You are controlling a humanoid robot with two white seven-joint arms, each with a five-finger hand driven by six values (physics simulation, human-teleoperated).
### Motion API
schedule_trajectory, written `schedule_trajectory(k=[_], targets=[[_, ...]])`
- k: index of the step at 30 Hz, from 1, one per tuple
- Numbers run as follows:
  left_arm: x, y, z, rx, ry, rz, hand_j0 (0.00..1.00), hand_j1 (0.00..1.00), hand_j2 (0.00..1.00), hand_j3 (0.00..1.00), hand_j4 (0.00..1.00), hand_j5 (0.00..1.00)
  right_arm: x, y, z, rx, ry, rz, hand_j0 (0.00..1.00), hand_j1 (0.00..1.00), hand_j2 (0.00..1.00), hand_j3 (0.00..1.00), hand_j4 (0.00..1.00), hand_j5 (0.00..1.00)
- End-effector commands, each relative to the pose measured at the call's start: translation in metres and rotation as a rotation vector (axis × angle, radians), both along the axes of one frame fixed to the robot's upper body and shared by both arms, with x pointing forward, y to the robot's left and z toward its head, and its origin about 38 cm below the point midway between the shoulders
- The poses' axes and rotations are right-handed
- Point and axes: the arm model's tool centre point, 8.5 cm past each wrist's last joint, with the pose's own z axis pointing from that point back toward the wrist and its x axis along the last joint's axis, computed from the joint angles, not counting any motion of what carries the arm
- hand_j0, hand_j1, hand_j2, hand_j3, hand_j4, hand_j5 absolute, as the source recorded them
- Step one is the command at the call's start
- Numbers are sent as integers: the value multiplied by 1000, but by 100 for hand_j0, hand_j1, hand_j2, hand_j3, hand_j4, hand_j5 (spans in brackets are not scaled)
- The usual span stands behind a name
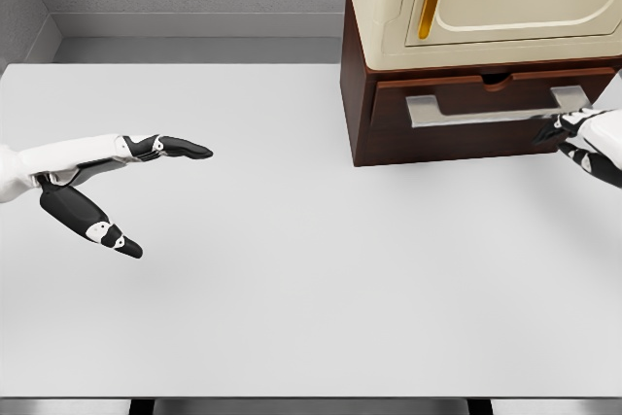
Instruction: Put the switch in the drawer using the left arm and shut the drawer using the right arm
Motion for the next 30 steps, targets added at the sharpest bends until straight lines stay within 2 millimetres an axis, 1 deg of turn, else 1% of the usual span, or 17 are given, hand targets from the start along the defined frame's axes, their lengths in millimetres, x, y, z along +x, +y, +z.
schedule_trajectory(k=[1, 3, 8, 12, 18, 21, 24, 27, 29, 30], targets=[[0, 0, 1, -6, 4, 4, 100, 100, 100, 100, 100, 100, 1, 1, -4, 3, 11, -3, 50, 50, 50, 50, 50, 50], [1, 0, 1, -7, 2, 4, 100, 100, 100, 100, 100, 100, 5, 5, -5, 1, 18, -1, 50, 50, 50, 50, 50, 50], [0, 0, 1, -6, 4, 4, 100, 100, 100, 100, 100, 100, 6, 6, -5, 1, 18, 4, 50, 50, 50, 50, 50, 50], [1, 0, 1, -7, 2, 4, 100, 100, 100, 100, 100, 100, 11, 4, 0, 0, 7, -12, 50, 50, 50, 50, 50, 50], [1, 0, 1, -7, 2, 4, 100, 100, 100, 100, 100, 100, 11, 4, 0, -6, 8, -10, 51, 51, 51, 51, 51, 51], [1, 1, 1, -6, 4, 6, 100, 100, 100, 100, 100, 100, 8, 5, -2, -14, 11, 1, 51, 51, 51, 51, 51, 51], [1, 1, 1, -6, 4, 6, 100, 100, 100, 100, 100, 100, 1, 13, 0, -21, -9, 84, 52, 52, 52, 52, 52, 52], [1, 1, 1, -6, 4, 6, 100, 100, 100, 100, 100, 100, 0, 14, 0, -21, -10, 89, 53, 53, 53, 53, 53, 53], [1, 1, 1, -6, 4, 6, 100, 100, 100, 100, 100, 100, -7, 22, 0, -24, -18, 146, 53, 53, 53, 53, 53, 53], [1, 1, 1, -6, 4, 6, 100, 100, 100, 100, 100, 100, -13, 27, -1, -25, -24, 185, 53, 53, 53, 53, 53, 53]])
